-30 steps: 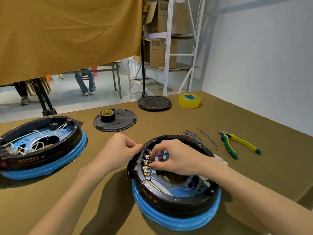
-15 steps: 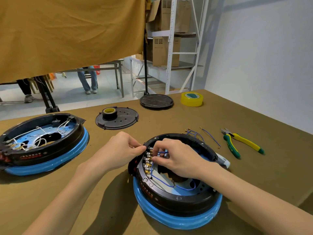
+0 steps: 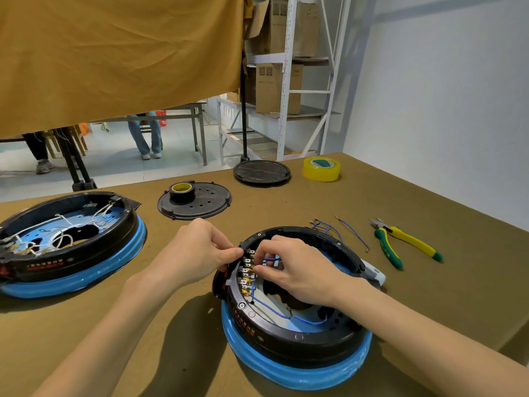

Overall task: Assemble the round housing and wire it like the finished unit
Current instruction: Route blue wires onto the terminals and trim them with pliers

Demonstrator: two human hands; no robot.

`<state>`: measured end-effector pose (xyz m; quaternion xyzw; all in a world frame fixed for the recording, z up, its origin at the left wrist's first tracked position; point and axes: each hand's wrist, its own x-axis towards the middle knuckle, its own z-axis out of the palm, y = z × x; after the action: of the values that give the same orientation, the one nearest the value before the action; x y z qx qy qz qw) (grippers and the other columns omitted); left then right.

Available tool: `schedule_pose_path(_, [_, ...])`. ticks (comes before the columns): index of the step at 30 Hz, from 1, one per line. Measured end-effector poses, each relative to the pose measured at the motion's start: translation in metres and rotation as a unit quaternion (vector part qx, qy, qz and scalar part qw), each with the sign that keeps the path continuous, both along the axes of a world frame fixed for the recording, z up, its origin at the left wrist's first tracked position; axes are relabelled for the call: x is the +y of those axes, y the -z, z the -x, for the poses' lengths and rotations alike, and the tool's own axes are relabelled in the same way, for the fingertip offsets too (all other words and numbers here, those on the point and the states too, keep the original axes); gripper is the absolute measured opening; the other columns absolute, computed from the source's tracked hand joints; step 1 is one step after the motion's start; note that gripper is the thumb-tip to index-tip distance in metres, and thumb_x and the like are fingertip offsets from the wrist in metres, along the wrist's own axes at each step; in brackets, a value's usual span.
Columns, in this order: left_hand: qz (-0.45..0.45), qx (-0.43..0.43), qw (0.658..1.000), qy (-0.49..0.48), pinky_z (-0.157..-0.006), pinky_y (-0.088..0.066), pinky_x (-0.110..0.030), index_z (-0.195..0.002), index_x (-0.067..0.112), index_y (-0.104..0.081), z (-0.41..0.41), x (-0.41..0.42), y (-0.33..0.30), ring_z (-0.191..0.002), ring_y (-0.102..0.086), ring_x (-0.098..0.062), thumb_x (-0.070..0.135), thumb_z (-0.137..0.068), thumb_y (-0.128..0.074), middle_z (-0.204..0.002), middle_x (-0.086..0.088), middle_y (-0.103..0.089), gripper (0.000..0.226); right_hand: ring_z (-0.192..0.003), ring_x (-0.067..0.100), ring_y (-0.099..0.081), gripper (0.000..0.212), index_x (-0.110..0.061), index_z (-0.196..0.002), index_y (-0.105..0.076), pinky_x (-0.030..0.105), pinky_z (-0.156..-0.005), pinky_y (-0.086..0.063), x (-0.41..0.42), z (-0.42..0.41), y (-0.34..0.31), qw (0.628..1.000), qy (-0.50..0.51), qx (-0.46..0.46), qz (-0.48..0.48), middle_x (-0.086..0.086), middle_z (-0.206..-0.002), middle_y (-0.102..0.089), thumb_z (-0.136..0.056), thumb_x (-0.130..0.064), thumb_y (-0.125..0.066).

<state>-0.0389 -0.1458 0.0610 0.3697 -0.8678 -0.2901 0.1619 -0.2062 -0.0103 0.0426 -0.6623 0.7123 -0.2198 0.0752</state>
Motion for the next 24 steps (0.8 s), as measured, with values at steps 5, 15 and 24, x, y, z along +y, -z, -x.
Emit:
schedule_pose_path(5, [0.01,-0.002,1.0,-0.008,-0.059,-0.053,-0.019,-0.09,0.028,-0.082,0.001,0.003,0.0,-0.071,-0.069,-0.002,0.041,-0.089,-0.075,-0.073,0.012,-0.074,0.014,-0.097,0.011,-0.054,0.017,-0.032,-0.106,-0.066,0.035,-0.08,-0.047,-0.001,-0.004,-0.002,1.0,0.011,0.016,0.006,-0.01,-0.101,-0.058,-0.099,-0.046,-0.06])
schedule_pose_path(15, [-0.031,0.009,0.999,-0.032,-0.049,-0.046,-0.013,-0.071,0.028,-0.079,-0.001,0.003,-0.003,-0.062,-0.069,0.006,0.04,-0.083,-0.082,-0.062,0.016,-0.072,0.018,-0.101,0.011,-0.036,0.019,-0.036,-0.104,-0.076,0.037,-0.095,-0.023,-0.008,-0.01,-0.004,0.988,0.021,0.14,0.057,-0.013,-0.104,-0.048,-0.096,-0.049,-0.064])
schedule_pose_path(24, [-0.004,0.003,0.999,-0.045,-0.055,-0.049,-0.019,-0.078,0.025,-0.082,0.002,0.009,-0.005,-0.069,-0.07,-0.004,0.038,-0.086,-0.08,-0.067,0.009,-0.073,0.014,-0.097,0.014,-0.038,0.014,-0.026,-0.1,-0.075,0.036,-0.093,-0.027,-0.018,-0.008,-0.006,0.997,-0.018,0.075,0.021,-0.009,-0.096,-0.045,-0.099,-0.037,-0.065])
